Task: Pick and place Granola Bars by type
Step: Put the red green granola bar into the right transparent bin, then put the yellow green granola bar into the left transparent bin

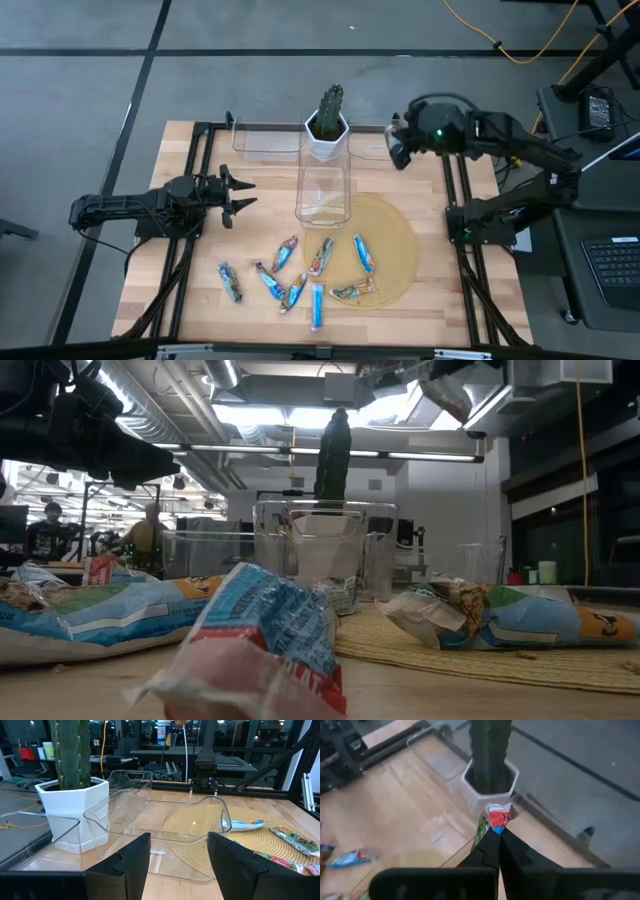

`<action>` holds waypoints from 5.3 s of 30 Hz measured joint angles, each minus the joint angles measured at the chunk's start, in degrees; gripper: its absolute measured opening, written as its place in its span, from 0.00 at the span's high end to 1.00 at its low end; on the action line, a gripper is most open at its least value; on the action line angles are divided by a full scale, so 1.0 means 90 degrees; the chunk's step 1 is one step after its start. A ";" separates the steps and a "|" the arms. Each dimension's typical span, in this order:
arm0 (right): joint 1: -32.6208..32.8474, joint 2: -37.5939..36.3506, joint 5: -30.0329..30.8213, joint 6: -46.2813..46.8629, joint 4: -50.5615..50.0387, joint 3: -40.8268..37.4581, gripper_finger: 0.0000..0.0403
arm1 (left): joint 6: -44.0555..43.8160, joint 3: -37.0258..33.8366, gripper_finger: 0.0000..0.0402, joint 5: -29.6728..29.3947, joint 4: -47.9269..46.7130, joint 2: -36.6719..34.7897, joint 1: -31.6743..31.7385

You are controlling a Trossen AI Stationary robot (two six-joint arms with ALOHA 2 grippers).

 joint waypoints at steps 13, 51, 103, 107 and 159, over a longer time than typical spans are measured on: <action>-0.2050 0.1009 -0.0267 -0.1284 0.0715 0.0145 0.99 | 0.0000 -0.0001 0.53 0.0000 0.0000 0.0000 0.0000; -0.3174 0.2859 -0.0595 -0.2177 0.1810 -0.1231 0.99 | 0.0000 -0.0001 0.53 0.0001 0.0000 -0.0001 0.0000; -0.3347 0.2851 -0.0874 -0.2317 0.2306 -0.1851 0.83 | 0.0000 0.0000 0.53 0.0001 0.0000 -0.0001 0.0001; -0.3342 0.2762 -0.0869 -0.2317 0.2227 -0.1851 0.83 | 0.0000 0.0000 0.53 0.0001 0.0000 -0.0001 0.0002; 0.3370 -0.1223 0.0391 0.0199 0.5096 -0.5258 0.83 | 0.0000 0.0000 0.53 0.0000 0.0000 -0.0001 0.0001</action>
